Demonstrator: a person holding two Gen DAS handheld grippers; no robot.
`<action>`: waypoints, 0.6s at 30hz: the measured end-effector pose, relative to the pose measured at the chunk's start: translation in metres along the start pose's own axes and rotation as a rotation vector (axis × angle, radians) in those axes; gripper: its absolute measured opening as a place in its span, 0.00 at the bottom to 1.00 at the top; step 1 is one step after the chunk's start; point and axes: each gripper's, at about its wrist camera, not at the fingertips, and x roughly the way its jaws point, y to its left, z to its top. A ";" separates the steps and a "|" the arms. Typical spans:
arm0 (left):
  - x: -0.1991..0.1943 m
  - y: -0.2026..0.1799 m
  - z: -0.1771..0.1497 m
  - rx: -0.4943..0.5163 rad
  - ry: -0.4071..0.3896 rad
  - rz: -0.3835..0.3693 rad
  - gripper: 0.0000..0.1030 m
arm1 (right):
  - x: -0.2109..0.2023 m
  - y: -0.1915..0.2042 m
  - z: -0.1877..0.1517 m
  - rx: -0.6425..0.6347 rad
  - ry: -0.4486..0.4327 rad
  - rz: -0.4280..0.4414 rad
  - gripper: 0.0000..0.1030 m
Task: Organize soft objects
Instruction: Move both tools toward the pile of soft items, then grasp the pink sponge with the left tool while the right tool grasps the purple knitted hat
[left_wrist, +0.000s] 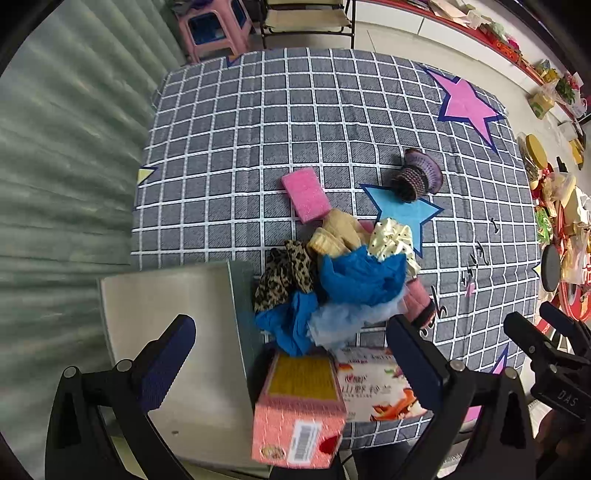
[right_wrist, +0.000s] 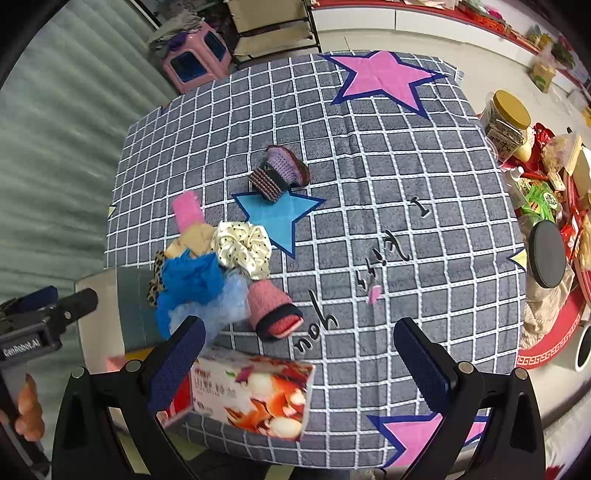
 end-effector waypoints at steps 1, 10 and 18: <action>0.006 0.003 0.003 0.001 0.012 -0.006 1.00 | 0.003 0.003 0.003 0.000 0.005 -0.005 1.00; 0.056 0.019 0.028 -0.027 0.076 -0.045 1.00 | 0.041 0.030 0.027 -0.051 0.058 -0.060 1.00; 0.101 0.021 0.049 -0.053 0.115 -0.045 1.00 | 0.072 0.032 0.057 -0.057 0.071 -0.094 1.00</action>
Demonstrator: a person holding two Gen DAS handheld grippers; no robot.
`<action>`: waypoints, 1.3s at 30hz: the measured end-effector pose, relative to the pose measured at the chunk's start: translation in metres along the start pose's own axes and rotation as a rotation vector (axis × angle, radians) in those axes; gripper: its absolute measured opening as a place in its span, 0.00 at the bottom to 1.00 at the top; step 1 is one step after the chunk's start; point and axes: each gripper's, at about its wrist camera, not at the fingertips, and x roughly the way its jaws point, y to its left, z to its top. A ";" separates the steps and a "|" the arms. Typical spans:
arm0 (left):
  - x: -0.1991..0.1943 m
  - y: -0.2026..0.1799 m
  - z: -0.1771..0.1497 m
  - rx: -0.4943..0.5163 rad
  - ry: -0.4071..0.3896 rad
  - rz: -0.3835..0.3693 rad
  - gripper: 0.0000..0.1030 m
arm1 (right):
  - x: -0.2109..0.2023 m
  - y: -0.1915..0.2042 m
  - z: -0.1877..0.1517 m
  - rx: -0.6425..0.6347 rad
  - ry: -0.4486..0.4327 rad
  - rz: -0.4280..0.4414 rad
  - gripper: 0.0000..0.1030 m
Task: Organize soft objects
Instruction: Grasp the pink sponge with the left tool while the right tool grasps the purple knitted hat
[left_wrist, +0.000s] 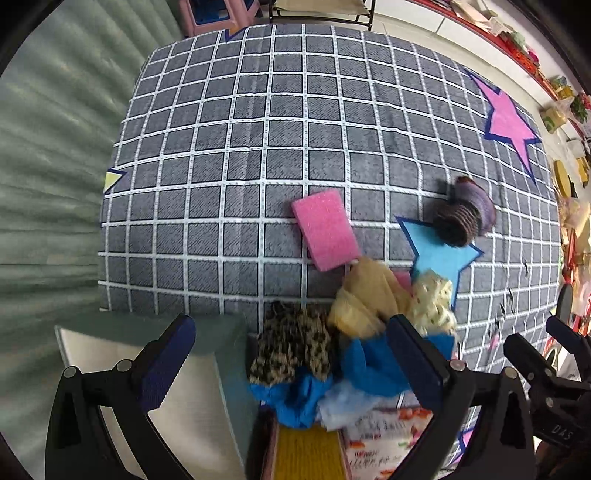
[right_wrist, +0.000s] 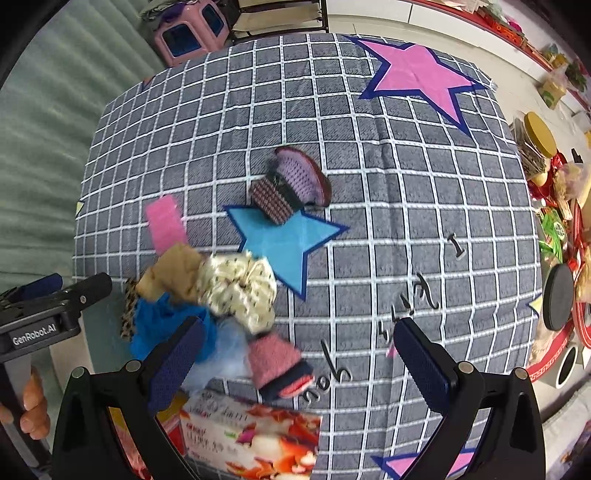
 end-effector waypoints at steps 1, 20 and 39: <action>0.004 0.000 0.004 -0.004 0.002 0.004 1.00 | 0.003 0.000 0.005 0.000 -0.002 -0.003 1.00; 0.089 0.016 0.056 -0.085 0.025 -0.032 1.00 | 0.061 0.011 0.081 0.074 -0.075 -0.026 1.00; 0.137 0.035 0.050 -0.067 0.119 -0.064 0.99 | 0.139 0.015 0.088 0.019 0.002 -0.043 0.85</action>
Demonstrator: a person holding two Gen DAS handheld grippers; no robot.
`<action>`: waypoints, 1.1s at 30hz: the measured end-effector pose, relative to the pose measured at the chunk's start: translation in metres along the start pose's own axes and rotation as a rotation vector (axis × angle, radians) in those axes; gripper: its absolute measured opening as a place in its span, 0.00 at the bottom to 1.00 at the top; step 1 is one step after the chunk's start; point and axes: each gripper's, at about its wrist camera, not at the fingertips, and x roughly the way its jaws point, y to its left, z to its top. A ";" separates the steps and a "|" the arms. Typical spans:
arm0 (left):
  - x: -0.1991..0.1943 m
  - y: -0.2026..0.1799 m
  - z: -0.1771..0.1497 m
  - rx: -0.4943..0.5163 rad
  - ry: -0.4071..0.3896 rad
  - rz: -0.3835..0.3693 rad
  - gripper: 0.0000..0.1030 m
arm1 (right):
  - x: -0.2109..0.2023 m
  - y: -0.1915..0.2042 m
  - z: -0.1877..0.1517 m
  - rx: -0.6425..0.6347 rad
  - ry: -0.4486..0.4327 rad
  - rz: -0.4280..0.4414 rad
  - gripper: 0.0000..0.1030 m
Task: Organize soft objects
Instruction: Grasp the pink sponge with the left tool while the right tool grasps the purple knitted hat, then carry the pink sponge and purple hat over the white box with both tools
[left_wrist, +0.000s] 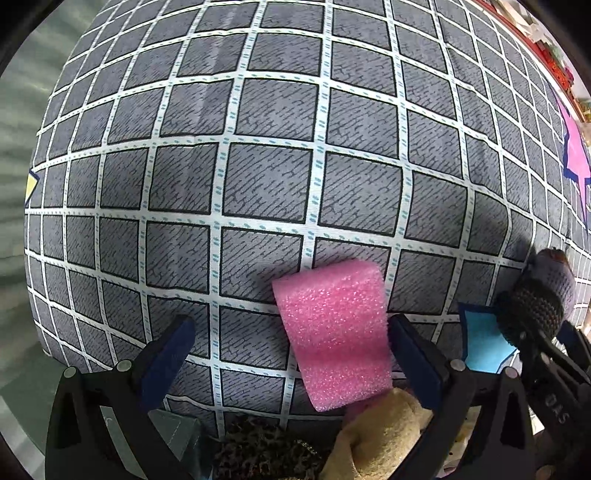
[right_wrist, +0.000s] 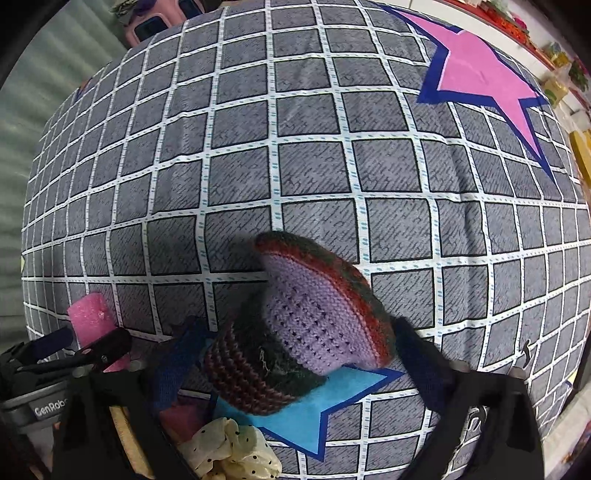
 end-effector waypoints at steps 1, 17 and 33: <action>-0.003 -0.009 0.002 0.003 0.002 -0.002 0.98 | -0.002 0.001 0.000 -0.015 -0.009 -0.019 0.76; -0.092 -0.071 -0.008 0.149 -0.183 0.030 0.49 | -0.080 -0.016 -0.016 0.028 -0.033 0.084 0.57; -0.189 -0.118 -0.090 0.182 -0.317 0.029 0.49 | -0.152 -0.046 -0.072 -0.018 -0.096 0.164 0.57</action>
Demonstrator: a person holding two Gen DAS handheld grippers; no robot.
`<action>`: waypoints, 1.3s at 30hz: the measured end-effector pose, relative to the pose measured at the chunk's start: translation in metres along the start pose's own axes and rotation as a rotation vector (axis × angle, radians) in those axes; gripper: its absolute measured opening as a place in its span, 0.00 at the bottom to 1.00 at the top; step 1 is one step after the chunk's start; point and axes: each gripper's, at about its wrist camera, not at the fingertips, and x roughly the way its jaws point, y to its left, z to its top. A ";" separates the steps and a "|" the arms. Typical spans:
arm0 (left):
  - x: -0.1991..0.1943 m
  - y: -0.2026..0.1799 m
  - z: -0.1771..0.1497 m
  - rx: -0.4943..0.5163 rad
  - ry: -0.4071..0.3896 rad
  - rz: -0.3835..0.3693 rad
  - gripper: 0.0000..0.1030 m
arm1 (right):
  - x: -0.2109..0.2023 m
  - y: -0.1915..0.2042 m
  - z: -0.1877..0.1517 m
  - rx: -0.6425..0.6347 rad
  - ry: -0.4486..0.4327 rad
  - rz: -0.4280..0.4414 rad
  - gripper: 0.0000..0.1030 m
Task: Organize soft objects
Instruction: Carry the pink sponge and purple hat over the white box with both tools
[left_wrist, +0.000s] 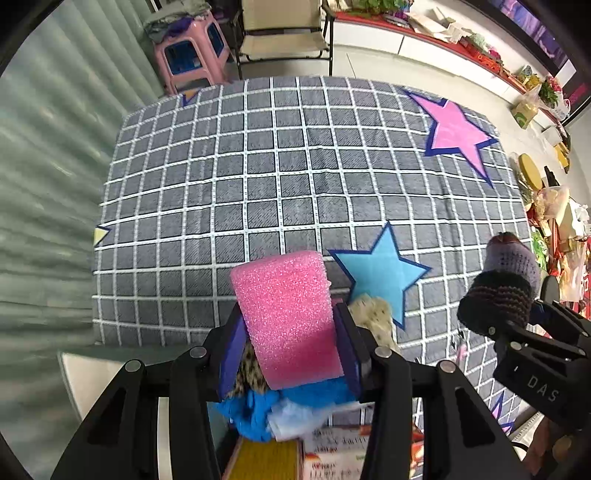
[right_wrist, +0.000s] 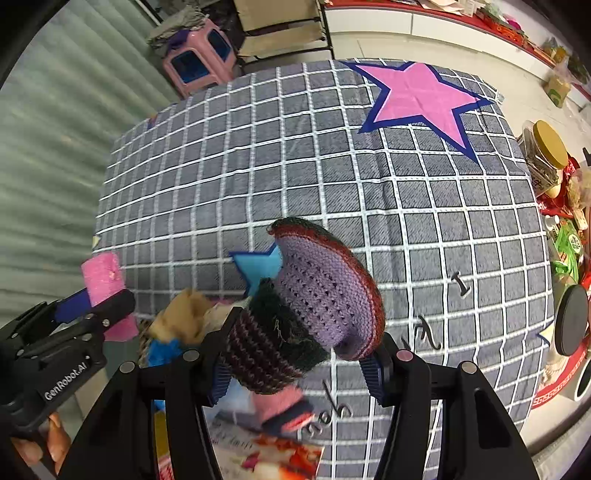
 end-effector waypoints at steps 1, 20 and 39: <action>-0.003 0.011 -0.013 0.002 -0.009 0.002 0.49 | -0.005 0.003 -0.004 -0.011 -0.003 0.007 0.57; -0.086 0.058 -0.181 -0.102 -0.077 0.010 0.49 | -0.070 0.042 -0.110 -0.176 -0.017 0.121 0.57; -0.080 0.094 -0.272 0.165 -0.019 -0.077 0.49 | -0.060 0.069 -0.236 0.041 0.025 0.062 0.57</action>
